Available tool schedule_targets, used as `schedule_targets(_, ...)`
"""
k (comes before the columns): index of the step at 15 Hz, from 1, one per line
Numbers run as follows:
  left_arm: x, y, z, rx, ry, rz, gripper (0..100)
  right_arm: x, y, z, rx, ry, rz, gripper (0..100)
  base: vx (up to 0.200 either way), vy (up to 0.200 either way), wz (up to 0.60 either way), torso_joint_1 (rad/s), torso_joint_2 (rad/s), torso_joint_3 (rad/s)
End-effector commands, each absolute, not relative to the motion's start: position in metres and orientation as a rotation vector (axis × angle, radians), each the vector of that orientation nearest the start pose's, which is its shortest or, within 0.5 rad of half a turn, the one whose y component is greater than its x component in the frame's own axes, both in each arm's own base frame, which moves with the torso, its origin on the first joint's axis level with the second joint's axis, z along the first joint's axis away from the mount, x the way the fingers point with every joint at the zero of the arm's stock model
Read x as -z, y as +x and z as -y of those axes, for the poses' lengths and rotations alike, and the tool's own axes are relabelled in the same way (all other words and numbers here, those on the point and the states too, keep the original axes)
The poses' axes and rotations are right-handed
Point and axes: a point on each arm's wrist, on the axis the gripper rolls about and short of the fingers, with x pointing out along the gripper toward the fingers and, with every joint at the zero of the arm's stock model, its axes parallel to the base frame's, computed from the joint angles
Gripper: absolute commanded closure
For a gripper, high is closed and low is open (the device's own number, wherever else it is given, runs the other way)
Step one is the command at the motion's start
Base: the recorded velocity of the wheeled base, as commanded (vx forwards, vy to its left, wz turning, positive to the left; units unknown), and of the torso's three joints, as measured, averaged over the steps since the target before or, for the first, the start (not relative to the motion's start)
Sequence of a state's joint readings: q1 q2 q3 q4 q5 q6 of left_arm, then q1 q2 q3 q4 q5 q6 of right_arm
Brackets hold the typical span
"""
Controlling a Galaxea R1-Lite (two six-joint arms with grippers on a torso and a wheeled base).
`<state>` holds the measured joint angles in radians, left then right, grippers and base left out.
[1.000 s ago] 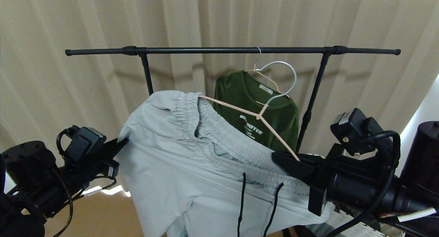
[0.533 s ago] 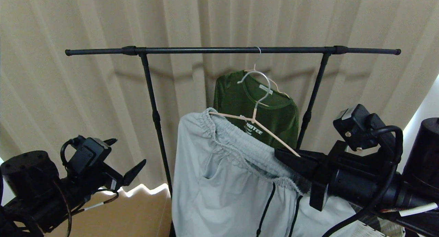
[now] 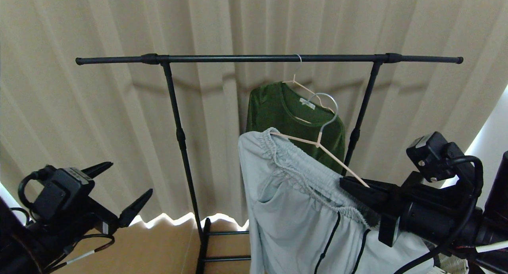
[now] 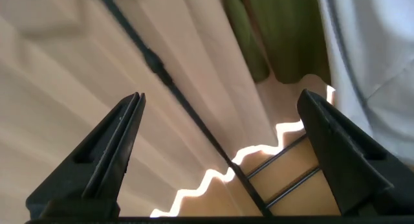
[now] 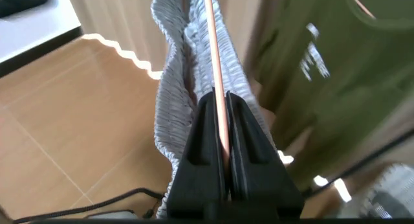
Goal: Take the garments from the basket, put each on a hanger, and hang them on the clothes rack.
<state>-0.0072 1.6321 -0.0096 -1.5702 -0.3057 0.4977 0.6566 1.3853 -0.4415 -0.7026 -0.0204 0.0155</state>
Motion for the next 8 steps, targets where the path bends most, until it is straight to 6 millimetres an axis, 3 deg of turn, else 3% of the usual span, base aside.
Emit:
schedule_targets(1, -0.129, 0.175, 0.001, 0.26, 0.494, 0.085, 0, -0.175, 0.164, -0.124, -0.626, -0.063, -0.229, 100, 0.0, 0.0, 0.0, 0.0, 0.0, 0.0)
schedule_targets(6, -0.135, 0.17, -0.005, 0.225, 0.422, 0.103, 0, -0.18, 0.17, -0.128, -0.625, -0.058, -0.214, 100, 0.0, 0.0, 0.0, 0.0, 0.0, 0.0)
schedule_targets(8, -0.139, 0.166, -0.005, 0.216, 0.416, 0.125, 0, -0.185, 0.175, -0.132, -0.624, -0.054, -0.202, 100, 0.2, 0.0, 0.0, 0.0, 0.01, 0.005)
